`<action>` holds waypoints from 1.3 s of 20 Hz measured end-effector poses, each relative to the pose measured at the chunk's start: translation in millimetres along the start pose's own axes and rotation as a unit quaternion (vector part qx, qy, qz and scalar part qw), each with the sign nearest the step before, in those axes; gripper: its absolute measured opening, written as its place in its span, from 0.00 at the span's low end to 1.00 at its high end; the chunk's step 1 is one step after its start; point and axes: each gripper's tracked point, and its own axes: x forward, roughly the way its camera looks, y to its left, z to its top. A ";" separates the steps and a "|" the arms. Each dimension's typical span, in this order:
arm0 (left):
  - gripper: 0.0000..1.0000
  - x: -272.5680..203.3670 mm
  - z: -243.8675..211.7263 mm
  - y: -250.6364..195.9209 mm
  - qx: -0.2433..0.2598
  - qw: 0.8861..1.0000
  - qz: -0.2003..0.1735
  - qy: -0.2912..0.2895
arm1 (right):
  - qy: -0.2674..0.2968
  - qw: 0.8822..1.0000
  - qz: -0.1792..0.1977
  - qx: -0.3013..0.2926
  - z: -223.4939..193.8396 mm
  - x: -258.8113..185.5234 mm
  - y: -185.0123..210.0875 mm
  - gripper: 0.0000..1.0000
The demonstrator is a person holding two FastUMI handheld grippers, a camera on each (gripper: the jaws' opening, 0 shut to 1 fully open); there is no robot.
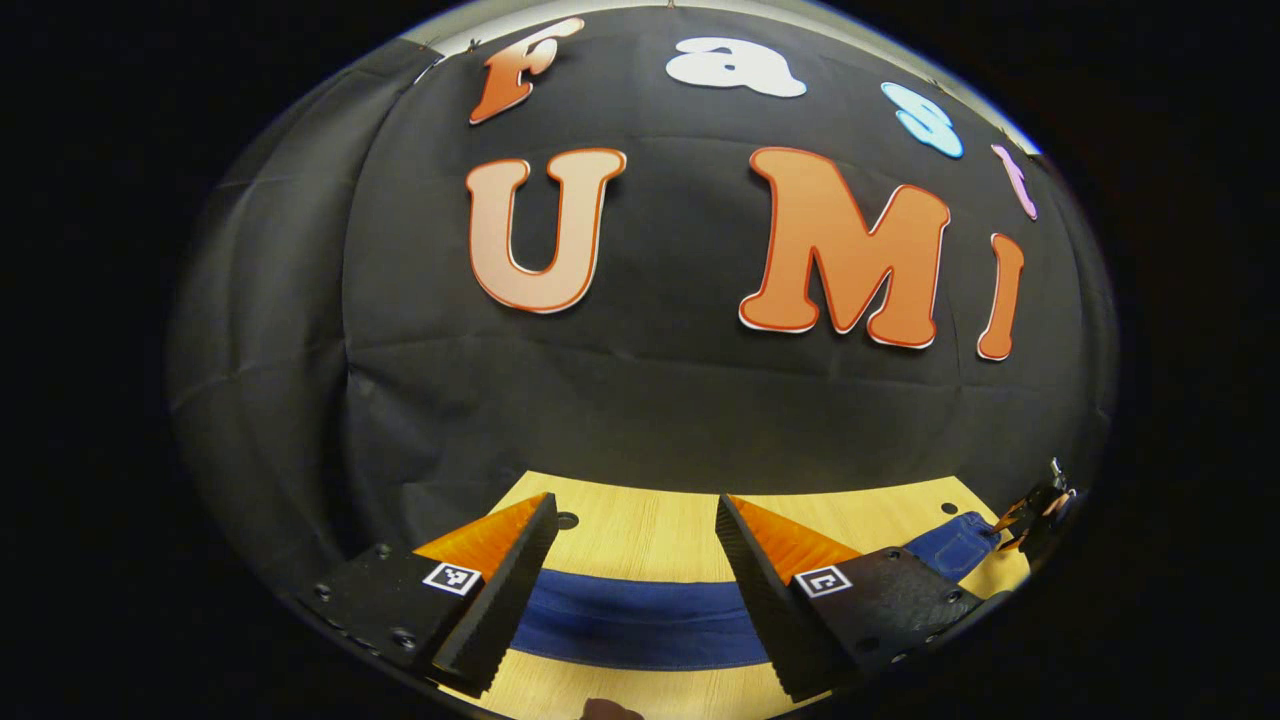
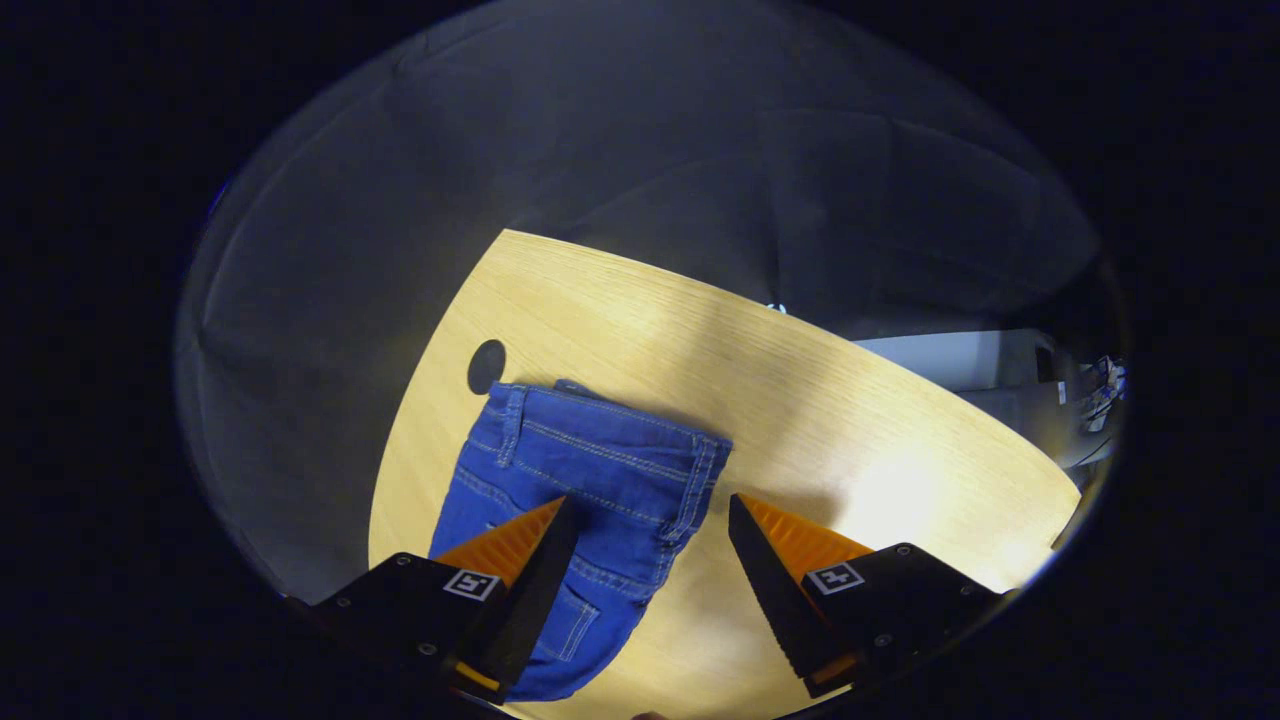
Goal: Grasp the waist and the cuffs of the jeans and fold them to make the two legs overlap; first hold the waist and fold one-third of the jeans toward the cuffs, then hold the cuffs and fold the remaining one-third in the same direction to finish folding.
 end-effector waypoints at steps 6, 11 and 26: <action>0.96 -26.8 -3.5 -19.0 0.018 1.000 0.007 0.008 | -0.003 0.999 -0.023 -0.039 7.2 10.4 0.4 0.92; 0.98 -42.7 -12.9 -27.2 0.021 1.000 0.013 0.019 | -0.016 0.994 -0.037 -0.101 2.3 21.6 9.3 0.42; 0.97 -43.6 -11.6 -22.6 0.009 0.999 -0.044 0.007 | -0.132 0.980 0.076 -0.131 -3.4 -108.8 67.4 0.19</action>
